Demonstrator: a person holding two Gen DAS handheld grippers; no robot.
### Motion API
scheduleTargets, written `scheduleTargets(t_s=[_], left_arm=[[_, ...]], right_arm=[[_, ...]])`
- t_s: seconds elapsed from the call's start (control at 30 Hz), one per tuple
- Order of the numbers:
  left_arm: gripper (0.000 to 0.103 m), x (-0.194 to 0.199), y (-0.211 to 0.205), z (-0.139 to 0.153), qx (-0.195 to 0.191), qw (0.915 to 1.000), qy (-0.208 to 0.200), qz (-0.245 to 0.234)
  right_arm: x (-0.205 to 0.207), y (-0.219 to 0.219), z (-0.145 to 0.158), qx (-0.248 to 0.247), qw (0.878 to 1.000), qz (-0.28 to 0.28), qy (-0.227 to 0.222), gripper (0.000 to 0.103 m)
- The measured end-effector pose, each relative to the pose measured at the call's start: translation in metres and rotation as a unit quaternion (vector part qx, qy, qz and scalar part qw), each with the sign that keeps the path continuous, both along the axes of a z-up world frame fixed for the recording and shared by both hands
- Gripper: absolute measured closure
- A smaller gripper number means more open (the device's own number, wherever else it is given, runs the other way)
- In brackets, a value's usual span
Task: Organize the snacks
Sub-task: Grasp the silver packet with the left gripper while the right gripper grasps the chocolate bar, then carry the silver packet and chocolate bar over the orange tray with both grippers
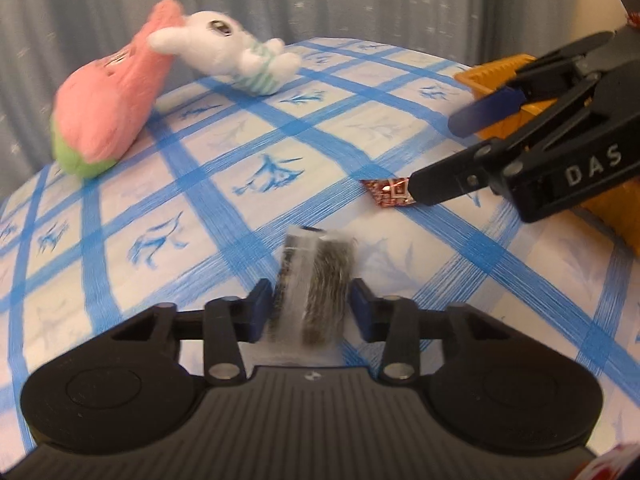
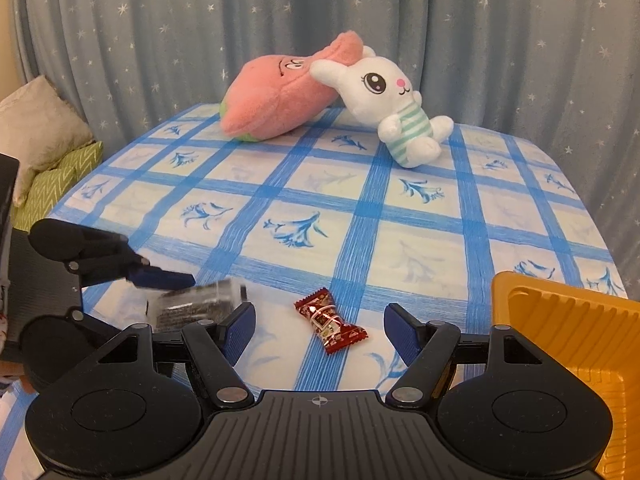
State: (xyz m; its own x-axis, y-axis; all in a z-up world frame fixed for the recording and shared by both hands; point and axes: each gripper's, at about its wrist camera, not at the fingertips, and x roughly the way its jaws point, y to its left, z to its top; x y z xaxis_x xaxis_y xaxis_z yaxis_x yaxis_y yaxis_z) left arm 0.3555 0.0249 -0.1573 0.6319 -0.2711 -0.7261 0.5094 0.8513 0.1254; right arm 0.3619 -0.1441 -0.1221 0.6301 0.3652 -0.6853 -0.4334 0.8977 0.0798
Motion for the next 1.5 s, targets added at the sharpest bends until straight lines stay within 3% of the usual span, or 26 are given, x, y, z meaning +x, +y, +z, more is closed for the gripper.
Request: scheduleTargets(t_s=[0.17,0.37,0.57,0.9,1.0,1.17,1.33,1.5], left_arm=[[0.069,-0.014,0.01,0.005,-0.032,0.9957,0.015,0.085],[0.069,-0.03,0.018,0.017,-0.043,0.9906,0.012,0.129],[0.069,-0.036,0.012,0.013,-0.033,0.9914,0.01,0.126],[0.067,-0.036,0.012,0.004,-0.036,0.992,0.006,0.121],[0.062,-0.036,0.012,0.004,-0.039,0.9912,0.001,0.127],[0.062,-0.03,0.012,0.002,-0.051,0.9895,0.0,0.135],[0.068,-0.032,0.009,0.0,-0.041,0.9899,0.0,0.136],[0.069,-0.042,0.009,0.002,-0.037,0.9874,0.006,0.154]], right_arm=[[0.005,0.009,-0.006,-0.01,1.0,0.02,0.008,0.034],[0.016,0.017,-0.018,-0.032,0.999,0.026,0.02,0.041],[0.031,0.019,-0.026,-0.046,0.998,0.01,0.03,0.051],[0.036,0.02,-0.037,-0.049,0.997,0.021,0.049,0.08],[0.033,0.021,-0.036,-0.044,0.997,0.024,0.052,0.081],[0.029,0.023,-0.032,-0.035,0.998,0.024,0.049,0.082],[0.022,0.025,-0.026,-0.028,0.998,0.025,0.042,0.082],[0.012,0.023,-0.021,-0.022,0.999,0.022,0.039,0.082]])
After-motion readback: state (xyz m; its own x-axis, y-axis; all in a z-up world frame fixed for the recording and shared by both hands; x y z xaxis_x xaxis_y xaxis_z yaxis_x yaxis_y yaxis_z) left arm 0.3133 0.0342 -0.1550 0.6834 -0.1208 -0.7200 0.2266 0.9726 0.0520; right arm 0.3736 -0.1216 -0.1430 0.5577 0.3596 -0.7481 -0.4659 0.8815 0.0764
